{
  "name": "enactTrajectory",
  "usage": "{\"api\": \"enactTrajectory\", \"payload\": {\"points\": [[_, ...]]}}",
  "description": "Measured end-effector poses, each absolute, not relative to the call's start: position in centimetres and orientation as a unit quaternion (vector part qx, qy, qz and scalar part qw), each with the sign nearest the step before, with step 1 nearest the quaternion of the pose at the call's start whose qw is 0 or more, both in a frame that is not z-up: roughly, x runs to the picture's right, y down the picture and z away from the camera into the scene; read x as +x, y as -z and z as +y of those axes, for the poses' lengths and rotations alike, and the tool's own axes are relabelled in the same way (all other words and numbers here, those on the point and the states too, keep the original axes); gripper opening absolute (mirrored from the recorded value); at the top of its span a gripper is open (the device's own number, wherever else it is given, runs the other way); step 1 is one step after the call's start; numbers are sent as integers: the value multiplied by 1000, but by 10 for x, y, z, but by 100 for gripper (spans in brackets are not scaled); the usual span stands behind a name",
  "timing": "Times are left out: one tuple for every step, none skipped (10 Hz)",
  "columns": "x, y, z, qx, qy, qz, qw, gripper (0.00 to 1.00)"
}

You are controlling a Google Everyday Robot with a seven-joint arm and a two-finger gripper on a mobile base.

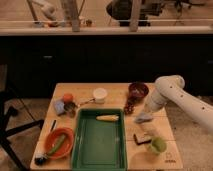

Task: Place towel in tray

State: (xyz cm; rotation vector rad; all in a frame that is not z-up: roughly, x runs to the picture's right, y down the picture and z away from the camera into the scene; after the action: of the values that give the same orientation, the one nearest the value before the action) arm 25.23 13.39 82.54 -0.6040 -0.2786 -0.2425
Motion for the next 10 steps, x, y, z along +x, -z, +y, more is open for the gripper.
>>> {"api": "enactTrajectory", "payload": {"points": [[255,-820,129,-298,113,-130,939,20],[257,-820,129,-303,108,-124,939,30],[257,-823,130,-307,102,-117,939,40],[259,-830,135,-312,94,-110,939,50],[263,-841,144,-315,85,-101,940,61],[267,-856,157,-316,74,-91,941,73],[269,-865,164,-316,68,-87,942,78],[270,-872,170,-316,62,-84,943,80],[273,-878,176,-316,58,-80,944,80],[274,-879,177,-316,57,-79,944,80]]}}
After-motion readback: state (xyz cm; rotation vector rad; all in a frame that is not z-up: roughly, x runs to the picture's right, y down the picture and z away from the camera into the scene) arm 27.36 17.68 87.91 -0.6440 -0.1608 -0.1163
